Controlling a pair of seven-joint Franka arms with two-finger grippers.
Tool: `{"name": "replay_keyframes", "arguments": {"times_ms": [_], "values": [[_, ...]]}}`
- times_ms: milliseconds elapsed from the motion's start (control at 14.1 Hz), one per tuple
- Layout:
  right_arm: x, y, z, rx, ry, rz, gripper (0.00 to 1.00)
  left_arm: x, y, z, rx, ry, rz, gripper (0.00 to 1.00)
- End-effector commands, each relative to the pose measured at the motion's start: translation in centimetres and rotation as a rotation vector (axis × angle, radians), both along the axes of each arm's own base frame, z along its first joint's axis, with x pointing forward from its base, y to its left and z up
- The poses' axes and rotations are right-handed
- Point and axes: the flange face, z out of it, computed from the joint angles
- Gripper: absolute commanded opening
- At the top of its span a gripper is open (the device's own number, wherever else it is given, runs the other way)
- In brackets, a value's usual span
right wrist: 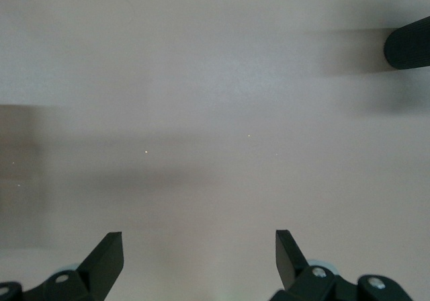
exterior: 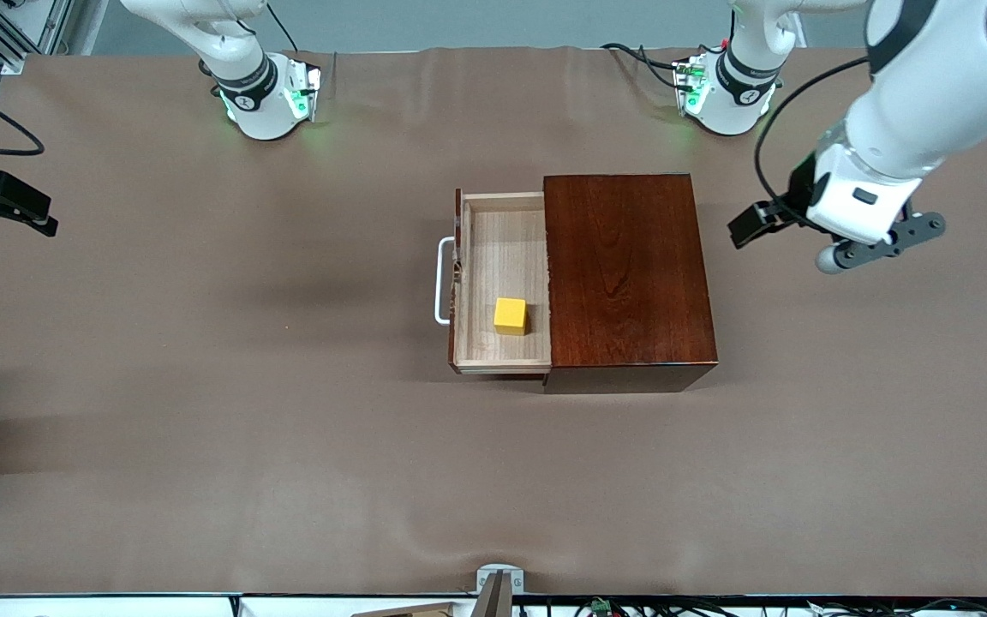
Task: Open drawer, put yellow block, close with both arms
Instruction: 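Move the left gripper down to the front of the open drawer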
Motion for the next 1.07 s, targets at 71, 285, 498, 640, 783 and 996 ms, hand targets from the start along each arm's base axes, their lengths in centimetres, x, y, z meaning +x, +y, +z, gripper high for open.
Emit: {"name": "replay_keyframes", "arguments": {"times_ms": [71, 285, 498, 640, 783, 996], "values": [[-0.4, -0.3, 0.7, 0.02, -0.016, -0.018, 1.0, -2.2, -6.5, -0.1, 0.02, 0.026, 0.155, 1.0], [-0.3, -0.3, 0.7, 0.02, -0.019, -0.016, 1.0, -3.8, -12.8, -2.6, 0.045, 0.072, 0.213, 1.0], [-0.3, -0.2, 0.7, 0.019, -0.018, -0.013, 1.0, -3.0, -18.7, -4.4, 0.038, 0.108, 0.327, 1.0], [-0.3, -0.4, 0.7, 0.019, -0.018, -0.018, 1.0, -3.3, -22.4, -6.0, 0.063, 0.094, 0.39, 1.0], [-0.3, -0.3, 0.7, 0.019, -0.018, -0.016, 1.0, -4.5, -25.7, -7.6, 0.079, 0.051, 0.446, 1.0], [-0.3, -0.3, 0.6, 0.02, -0.015, -0.016, 1.0, -5.8, -30.7, -10.0, 0.019, 0.0, 0.561, 1.0]]}}
